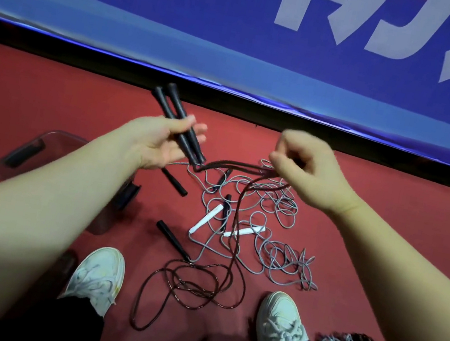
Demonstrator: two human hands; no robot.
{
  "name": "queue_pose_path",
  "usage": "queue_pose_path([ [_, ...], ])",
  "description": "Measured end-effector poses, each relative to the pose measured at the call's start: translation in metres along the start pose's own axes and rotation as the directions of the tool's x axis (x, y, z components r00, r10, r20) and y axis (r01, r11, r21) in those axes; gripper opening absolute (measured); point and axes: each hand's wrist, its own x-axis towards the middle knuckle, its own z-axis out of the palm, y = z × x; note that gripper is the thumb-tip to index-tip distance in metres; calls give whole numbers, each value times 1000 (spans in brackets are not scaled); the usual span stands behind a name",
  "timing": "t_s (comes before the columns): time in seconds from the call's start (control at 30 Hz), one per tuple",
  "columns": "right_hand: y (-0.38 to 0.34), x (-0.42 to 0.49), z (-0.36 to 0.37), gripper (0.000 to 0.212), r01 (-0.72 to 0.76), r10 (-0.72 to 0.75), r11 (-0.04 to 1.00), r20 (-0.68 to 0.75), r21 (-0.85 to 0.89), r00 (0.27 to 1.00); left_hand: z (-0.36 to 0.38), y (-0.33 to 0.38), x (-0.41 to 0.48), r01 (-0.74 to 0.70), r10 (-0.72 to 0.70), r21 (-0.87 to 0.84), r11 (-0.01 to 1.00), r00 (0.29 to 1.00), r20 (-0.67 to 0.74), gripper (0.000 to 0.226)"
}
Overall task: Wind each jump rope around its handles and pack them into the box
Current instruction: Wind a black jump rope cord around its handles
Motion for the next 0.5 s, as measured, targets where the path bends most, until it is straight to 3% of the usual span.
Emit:
queue_pose_path([
  [0.03, 10, -6, -3, 24, -176, 164, 983, 166, 61, 972, -2, 4, 2, -83, 83, 15, 996, 995, -50, 7],
  [0.07, 14, -10, -4, 23, -351, 326, 936, 330, 17, 886, -2, 8, 1, -173, 179, 71, 982, 979, -94, 9],
  [0.1, 22, -13, -3, 22, -457, 458, 882, 440, -117, 772, 1, 10, 1, -251, 265, 140, 958, 960, -94, 11],
  [0.13, 29, -14, 3, 24, -458, 541, 841, 472, -289, 696, 6, 9, -1, -309, 331, 221, 925, 941, -69, 13],
  [0.17, 32, -13, 9, 28, -424, 566, 820, 433, -384, 702, 11, 7, -1, -360, 382, 295, 885, 924, -20, 14],
  [0.2, 32, -10, 16, 31, -427, 554, 824, 373, -373, 744, 20, 6, -5, -403, 422, 364, 840, 906, 28, 15],
  [0.27, 22, 1, 30, 37, -520, 523, 851, 227, -74, 822, 32, 4, -9, -487, 492, 454, 746, 863, 117, 12],
  [0.33, 14, 14, 45, 41, -525, 491, 835, 206, 163, 846, 40, 5, -12, -537, 533, 492, 685, 830, 164, 5],
  [0.43, 12, 16, 67, 28, -526, 443, 754, 287, 393, 849, 45, 8, -15, -566, 573, 506, 650, 803, 163, 13],
  [0.47, 11, 16, 70, 27, -516, 442, 734, 265, 441, 857, 44, 9, -16, -558, 577, 483, 675, 807, 126, 11],
  [0.5, 11, 16, 68, 27, -475, 436, 787, 191, 394, 880, 43, 11, -15, -537, 565, 425, 729, 822, 69, 7],
])
